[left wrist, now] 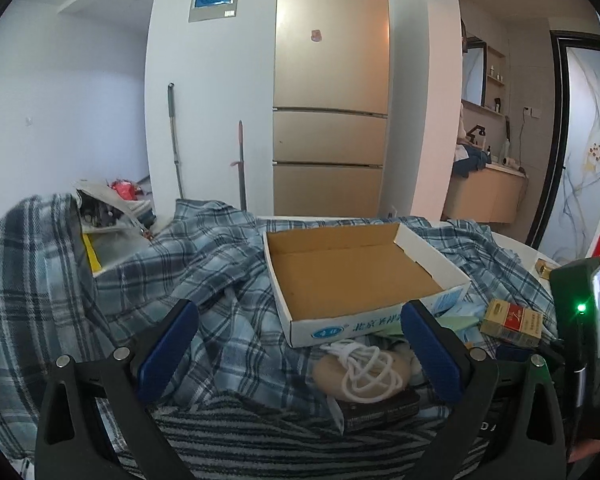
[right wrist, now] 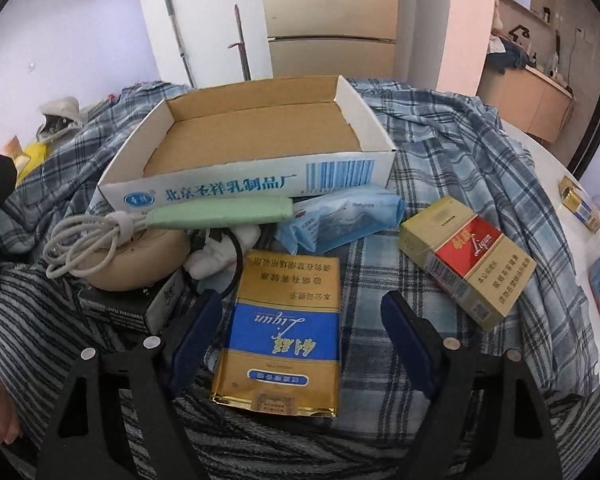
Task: Organize soft objects
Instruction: 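Grasp the gold-and-blue cigarette box with the right gripper while the left grasps the white cable coil, then lift and carry the cigarette box and cable coil over the open cardboard box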
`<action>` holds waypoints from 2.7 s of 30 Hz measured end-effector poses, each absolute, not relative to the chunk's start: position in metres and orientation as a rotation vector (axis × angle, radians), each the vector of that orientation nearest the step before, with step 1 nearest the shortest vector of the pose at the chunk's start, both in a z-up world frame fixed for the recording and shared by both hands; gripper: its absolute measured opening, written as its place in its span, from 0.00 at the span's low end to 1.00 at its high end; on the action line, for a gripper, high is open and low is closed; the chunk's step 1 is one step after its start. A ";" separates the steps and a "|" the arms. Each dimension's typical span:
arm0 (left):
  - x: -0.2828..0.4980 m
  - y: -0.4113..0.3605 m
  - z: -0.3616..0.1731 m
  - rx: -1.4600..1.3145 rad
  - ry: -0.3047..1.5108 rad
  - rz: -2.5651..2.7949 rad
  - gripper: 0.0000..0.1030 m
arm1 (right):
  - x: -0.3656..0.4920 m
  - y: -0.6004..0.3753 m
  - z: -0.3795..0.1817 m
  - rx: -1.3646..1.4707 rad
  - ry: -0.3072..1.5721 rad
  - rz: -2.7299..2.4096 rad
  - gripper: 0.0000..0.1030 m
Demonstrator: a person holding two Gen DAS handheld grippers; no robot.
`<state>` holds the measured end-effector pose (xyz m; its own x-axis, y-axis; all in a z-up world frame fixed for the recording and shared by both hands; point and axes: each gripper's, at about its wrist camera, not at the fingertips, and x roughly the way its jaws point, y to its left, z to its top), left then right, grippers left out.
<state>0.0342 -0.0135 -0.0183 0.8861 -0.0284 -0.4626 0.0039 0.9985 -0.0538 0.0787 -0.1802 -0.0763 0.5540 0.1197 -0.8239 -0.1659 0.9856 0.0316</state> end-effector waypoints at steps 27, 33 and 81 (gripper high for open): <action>0.054 -0.039 -0.020 0.043 0.591 -0.090 0.66 | 0.045 -0.172 -0.023 -0.158 0.627 0.086 0.51; 0.080 -0.046 -0.030 0.037 0.715 -0.117 0.66 | 0.050 -0.176 -0.022 -0.139 0.638 0.073 0.51; -0.016 -0.041 0.011 0.028 0.173 -0.145 0.19 | 0.002 -0.180 0.011 -0.115 0.260 0.122 0.52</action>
<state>-0.0159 -0.0407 0.0111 0.9746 -0.1411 -0.1737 0.1458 0.9892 0.0151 0.0023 -0.1798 0.0108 0.9591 0.1050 -0.2628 -0.1347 0.9861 -0.0974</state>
